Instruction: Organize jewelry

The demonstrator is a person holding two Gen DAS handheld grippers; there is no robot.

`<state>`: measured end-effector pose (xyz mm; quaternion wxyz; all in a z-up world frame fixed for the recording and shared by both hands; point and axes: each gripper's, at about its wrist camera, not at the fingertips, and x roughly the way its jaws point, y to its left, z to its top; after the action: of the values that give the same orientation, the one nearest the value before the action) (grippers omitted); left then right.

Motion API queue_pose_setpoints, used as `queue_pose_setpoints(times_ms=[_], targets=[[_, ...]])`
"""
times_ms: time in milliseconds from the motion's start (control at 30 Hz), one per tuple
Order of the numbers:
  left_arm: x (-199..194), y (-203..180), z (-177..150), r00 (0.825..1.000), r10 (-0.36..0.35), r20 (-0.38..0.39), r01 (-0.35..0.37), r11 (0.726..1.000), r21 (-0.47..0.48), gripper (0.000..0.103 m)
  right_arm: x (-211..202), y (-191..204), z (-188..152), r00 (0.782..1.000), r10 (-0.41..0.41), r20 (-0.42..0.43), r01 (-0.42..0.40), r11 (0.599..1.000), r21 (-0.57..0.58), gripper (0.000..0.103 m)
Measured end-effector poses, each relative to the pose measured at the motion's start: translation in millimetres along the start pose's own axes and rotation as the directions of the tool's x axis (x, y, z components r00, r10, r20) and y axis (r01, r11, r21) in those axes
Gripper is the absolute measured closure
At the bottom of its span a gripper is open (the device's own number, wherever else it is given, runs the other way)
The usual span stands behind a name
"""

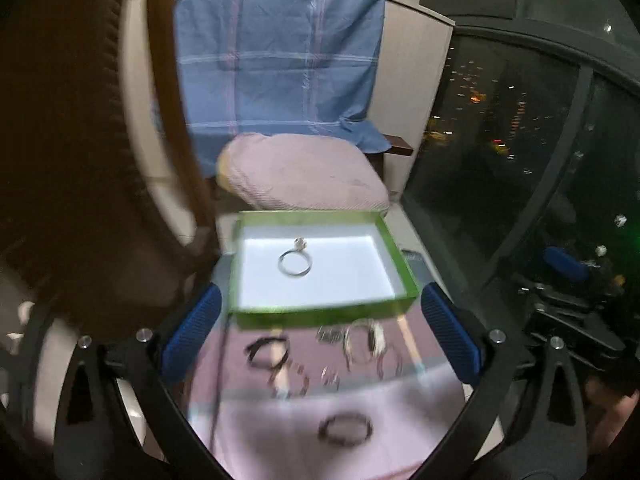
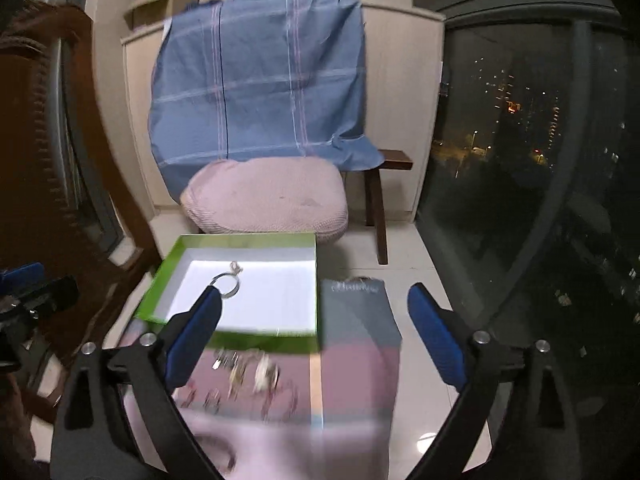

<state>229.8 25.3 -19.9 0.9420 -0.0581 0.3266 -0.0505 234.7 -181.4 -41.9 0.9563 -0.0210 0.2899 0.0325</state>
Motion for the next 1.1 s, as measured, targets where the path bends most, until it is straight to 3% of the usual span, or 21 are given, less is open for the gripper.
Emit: queue_pose_setpoints(times_ms=[200,500,767,1100], targets=[[-82.0,-23.2,-49.9,0.999,0.022,0.046,-0.022,1.000,0.002,0.004,-94.2,-3.0,-43.6,1.000,-0.012,0.027,0.012,1.000,0.015,0.008],[-139.0,-26.0,-98.3,0.997,0.064,0.043,-0.064,0.998,-0.018,0.004,-166.2,7.8,-77.3,0.998,0.031,0.060,-0.032,0.999,0.019,0.008],[-172.5,-36.3,-109.2,0.995,0.068,0.078,-0.068,0.998,0.002,0.004,-196.9,5.4,-86.1,0.995,0.023,0.093,-0.026,0.999,0.035,0.008],[-183.7,-44.2,-113.2,0.995,0.048,0.089,-0.049,0.999,0.014,0.004,-210.2,1.0,-85.9,0.994,0.008,0.113,-0.013,0.999,0.049,0.008]])
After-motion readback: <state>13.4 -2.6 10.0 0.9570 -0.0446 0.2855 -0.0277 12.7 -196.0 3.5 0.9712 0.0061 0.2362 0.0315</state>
